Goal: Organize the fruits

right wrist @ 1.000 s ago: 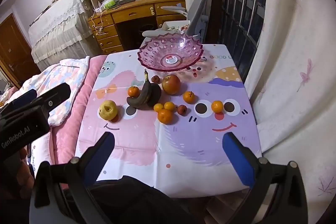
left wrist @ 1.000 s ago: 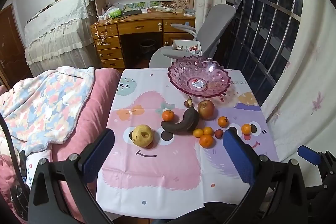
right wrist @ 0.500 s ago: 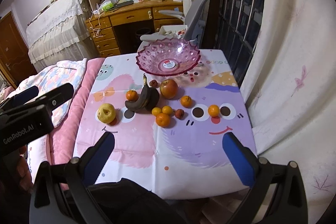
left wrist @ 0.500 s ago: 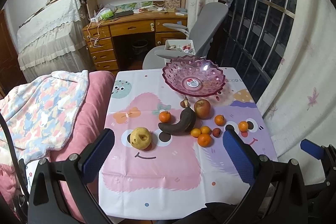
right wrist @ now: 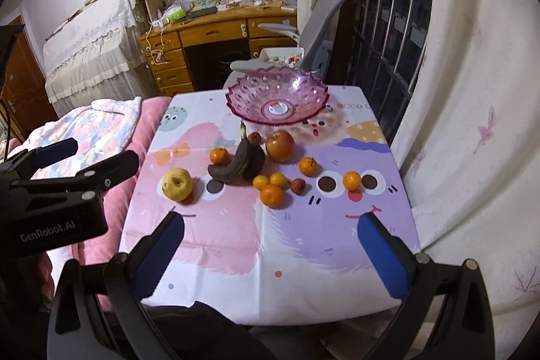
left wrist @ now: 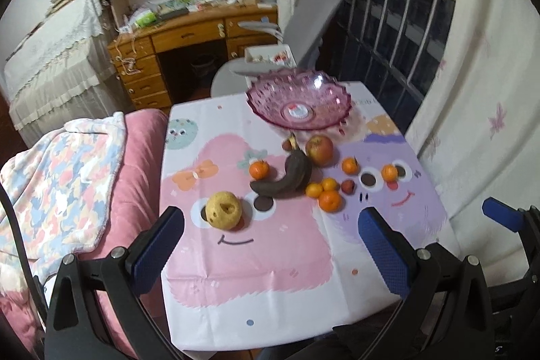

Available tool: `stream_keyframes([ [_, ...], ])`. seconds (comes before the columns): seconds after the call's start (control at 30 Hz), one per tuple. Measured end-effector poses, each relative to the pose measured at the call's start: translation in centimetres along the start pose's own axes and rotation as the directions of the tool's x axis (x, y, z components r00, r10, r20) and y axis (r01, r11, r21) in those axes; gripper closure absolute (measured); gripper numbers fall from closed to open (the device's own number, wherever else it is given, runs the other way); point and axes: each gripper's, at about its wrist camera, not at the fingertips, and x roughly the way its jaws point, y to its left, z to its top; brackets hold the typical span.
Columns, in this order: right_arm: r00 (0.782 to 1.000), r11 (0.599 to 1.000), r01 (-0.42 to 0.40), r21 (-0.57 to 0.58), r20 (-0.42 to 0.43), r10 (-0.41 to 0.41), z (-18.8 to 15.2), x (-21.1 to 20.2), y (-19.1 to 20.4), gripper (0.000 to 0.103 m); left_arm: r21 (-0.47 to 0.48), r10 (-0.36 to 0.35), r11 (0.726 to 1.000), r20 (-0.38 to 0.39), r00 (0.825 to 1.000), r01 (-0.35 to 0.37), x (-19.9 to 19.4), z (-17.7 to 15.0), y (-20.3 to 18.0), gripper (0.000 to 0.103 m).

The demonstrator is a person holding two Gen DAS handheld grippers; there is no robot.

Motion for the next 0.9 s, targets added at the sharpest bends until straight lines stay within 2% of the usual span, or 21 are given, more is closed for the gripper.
stream_keyframes([
  [0.2,0.998,0.998,0.005,0.057,-0.06,-0.001,-1.0,1.2,-1.0,0.0,0.041,-0.062,0.997,-0.081,0.995,0.066,2.1,-0.6,-0.6,0.001],
  [0.37,0.995,0.996,0.059,0.068,-0.081,-0.053,-1.6,2.4,-2.1,0.0,0.021,-0.099,0.994,-0.15,0.984,0.104,4.5,-0.7,-1.1,0.001],
  [0.53,0.992,0.993,0.099,0.066,-0.081,-0.094,-1.8,3.6,-3.5,0.0,0.024,-0.076,0.996,-0.205,0.976,0.082,7.3,-0.5,-2.0,0.001],
  [0.7,0.983,0.984,0.177,0.022,-0.043,-0.176,-1.1,5.3,-5.6,0.0,0.006,-0.096,0.995,-0.245,0.965,0.101,10.5,-0.1,-3.0,0.001],
  [0.9,0.975,0.97,0.221,-0.104,0.057,-0.216,0.2,7.9,-8.1,0.0,-0.025,-0.112,0.994,-0.27,0.956,0.109,14.5,0.5,-4.3,0.002],
])
